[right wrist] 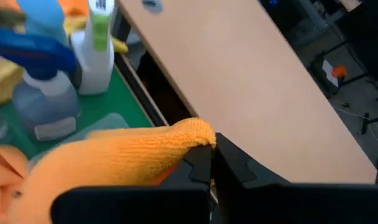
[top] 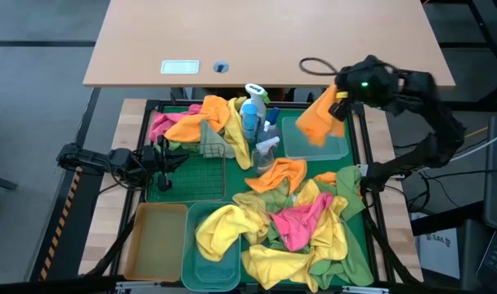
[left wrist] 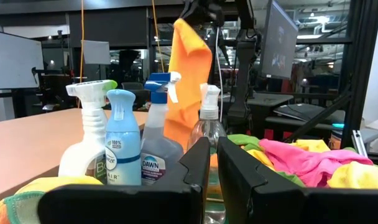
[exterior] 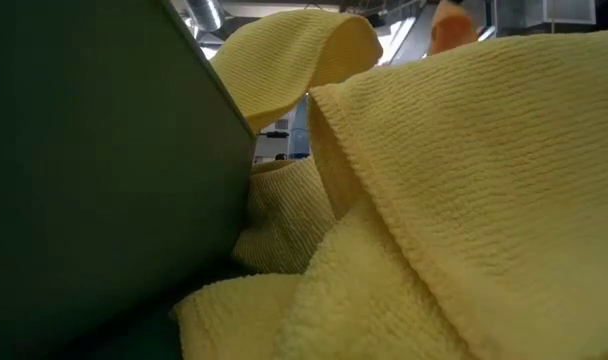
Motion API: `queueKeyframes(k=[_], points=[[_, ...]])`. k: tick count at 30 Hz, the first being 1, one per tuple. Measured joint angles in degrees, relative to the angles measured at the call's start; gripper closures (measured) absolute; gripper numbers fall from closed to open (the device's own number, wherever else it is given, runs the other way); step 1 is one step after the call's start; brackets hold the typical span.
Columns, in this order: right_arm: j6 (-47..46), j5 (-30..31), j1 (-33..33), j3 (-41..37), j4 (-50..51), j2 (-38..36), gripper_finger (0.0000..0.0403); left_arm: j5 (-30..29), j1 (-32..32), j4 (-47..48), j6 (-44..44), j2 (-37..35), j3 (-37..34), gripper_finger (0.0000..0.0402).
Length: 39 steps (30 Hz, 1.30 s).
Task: Sort microfiber towel by color & place in baskets
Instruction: Put the orange towel into the white bin
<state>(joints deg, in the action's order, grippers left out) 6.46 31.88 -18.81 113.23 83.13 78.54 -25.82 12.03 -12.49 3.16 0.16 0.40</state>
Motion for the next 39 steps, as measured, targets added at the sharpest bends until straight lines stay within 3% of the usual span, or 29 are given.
queueKeyframes(k=[13, 22, 39], points=[[5.7, -0.6, -2.8, -24.5, -15.7, 0.0, 0.04, 0.0, 0.0, 0.0, 0.0, 0.0, 0.0, 0.0373], [4.3, -14.6, -5.2, -36.9, -25.4, -0.1, 0.04, 0.0, 0.0, 0.0, 0.0, 0.0, 0.0, 0.0373], [4.2, -19.1, -5.2, -60.9, -50.9, -0.1, 0.04, 0.0, 0.0, 0.0, 0.0, 0.0, 0.0, 0.0373]])
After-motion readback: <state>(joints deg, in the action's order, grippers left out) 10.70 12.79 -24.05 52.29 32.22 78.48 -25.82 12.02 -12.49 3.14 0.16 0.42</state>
